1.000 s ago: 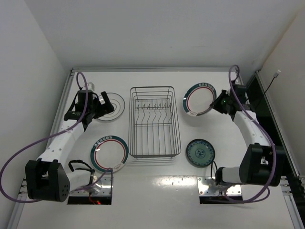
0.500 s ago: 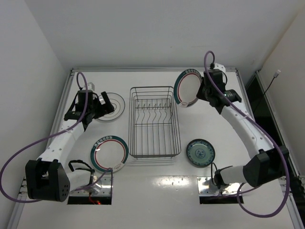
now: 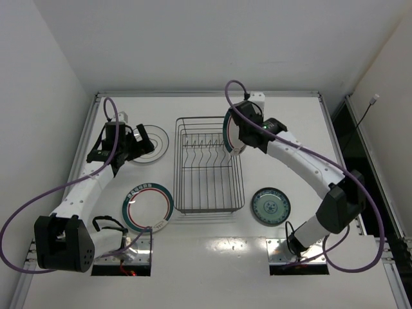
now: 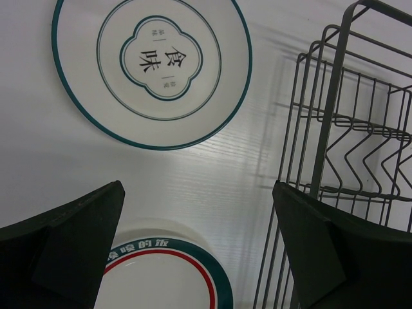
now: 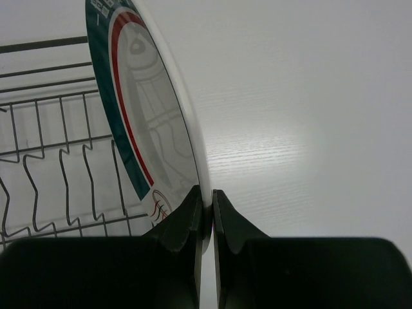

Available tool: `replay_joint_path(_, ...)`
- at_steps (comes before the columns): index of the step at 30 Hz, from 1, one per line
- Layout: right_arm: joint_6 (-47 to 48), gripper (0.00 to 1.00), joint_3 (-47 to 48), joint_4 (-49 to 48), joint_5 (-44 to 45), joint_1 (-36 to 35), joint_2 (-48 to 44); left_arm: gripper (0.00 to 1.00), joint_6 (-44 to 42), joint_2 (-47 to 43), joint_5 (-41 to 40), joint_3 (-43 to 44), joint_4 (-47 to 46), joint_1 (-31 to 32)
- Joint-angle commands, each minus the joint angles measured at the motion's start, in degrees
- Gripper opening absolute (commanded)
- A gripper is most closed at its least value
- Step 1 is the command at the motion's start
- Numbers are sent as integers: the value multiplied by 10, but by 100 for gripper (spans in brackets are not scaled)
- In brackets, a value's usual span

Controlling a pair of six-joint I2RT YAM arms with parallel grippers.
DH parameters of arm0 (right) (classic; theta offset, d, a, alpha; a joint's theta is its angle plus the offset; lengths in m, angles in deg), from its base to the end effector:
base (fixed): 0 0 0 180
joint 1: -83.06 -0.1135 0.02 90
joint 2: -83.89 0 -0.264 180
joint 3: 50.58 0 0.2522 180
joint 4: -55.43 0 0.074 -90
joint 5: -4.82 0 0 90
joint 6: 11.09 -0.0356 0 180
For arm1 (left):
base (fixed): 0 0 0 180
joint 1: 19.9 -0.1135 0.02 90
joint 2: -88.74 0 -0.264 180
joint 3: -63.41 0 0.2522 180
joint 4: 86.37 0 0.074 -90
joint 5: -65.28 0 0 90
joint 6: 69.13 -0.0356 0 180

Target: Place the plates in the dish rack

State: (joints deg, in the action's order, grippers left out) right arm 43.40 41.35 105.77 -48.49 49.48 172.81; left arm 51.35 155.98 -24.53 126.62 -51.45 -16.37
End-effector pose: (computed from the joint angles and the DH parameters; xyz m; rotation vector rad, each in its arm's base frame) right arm 0.2920 0.1683 0.3153 0.3198 2.1803 -0.1129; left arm 0.2542 -0.0158 0.2703 -0.5273 2.2085 -0.3207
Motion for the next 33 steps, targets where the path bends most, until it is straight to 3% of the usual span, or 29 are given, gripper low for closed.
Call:
replay_joint_path(1, -22, 0, 50, 45, 75, -30, 12, 100, 4, -2, -2, 21, -2, -5)
replay_joint_path(8, -90, 0, 89, 119, 119, -108, 66, 100, 4, -2, -2, 26, -2, -5)
replay_joint_path(15, -155, 1, 63, 102, 68, -139, 64, 100, 4, -2, -2, 26, -2, -5)
replay_joint_path(16, -155, 16, 63, 102, 68, -139, 58, 100, 4, -2, -2, 26, 4, -5)
replay_joint_path(18, -149, 28, 73, 113, 68, -139, 39, 100, 4, -2, -7, 26, 4, -5)
replay_joint_path(22, -135, 66, 69, 127, 55, -128, -34, 100, 4, -2, -7, 26, 4, -5)
replay_joint_path(25, -134, 81, 15, 133, 44, -108, -99, 100, 4, -2, -7, 26, 4, -5)
replay_joint_path(29, -134, 95, -126, 123, -21, -19, -239, 100, 4, -2, -7, 26, 9, -5)
replay_joint_path(33, -98, 89, -300, 118, -157, 126, -389, 100, 4, -7, -7, 26, 9, -5)
